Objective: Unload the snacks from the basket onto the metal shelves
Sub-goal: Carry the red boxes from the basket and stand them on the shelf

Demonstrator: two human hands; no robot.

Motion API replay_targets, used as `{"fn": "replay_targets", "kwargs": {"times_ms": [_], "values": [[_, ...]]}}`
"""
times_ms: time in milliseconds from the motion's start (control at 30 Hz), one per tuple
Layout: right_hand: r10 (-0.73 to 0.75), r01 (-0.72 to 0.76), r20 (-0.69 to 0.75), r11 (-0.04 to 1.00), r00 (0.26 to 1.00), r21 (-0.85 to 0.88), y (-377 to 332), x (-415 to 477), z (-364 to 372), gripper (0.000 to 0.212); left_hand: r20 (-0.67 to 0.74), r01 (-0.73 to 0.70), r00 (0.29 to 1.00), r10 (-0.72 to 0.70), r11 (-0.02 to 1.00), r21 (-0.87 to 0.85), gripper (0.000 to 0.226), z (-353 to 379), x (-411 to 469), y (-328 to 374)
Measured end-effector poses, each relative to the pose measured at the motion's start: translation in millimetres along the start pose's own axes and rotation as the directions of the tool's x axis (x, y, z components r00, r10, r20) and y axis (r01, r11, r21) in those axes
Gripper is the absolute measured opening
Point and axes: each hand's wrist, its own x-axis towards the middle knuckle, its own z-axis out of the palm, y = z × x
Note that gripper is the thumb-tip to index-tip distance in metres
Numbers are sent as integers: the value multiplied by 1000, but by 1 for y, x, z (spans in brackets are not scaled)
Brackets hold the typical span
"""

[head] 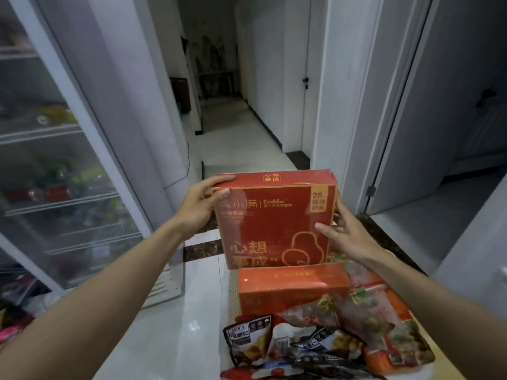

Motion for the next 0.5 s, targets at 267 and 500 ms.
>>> {"fn": "replay_targets", "kwargs": {"times_ms": [267,500], "values": [[-155,167,-132,982,979,88,-49,-6,-12,75,-74,-52,996,49,998,-42,57,0,-18,48],[-98,129,-244,985,965,118,-66,-57,-23,73,89,-51,995,50,999,10,108,36,-71,35]]}}
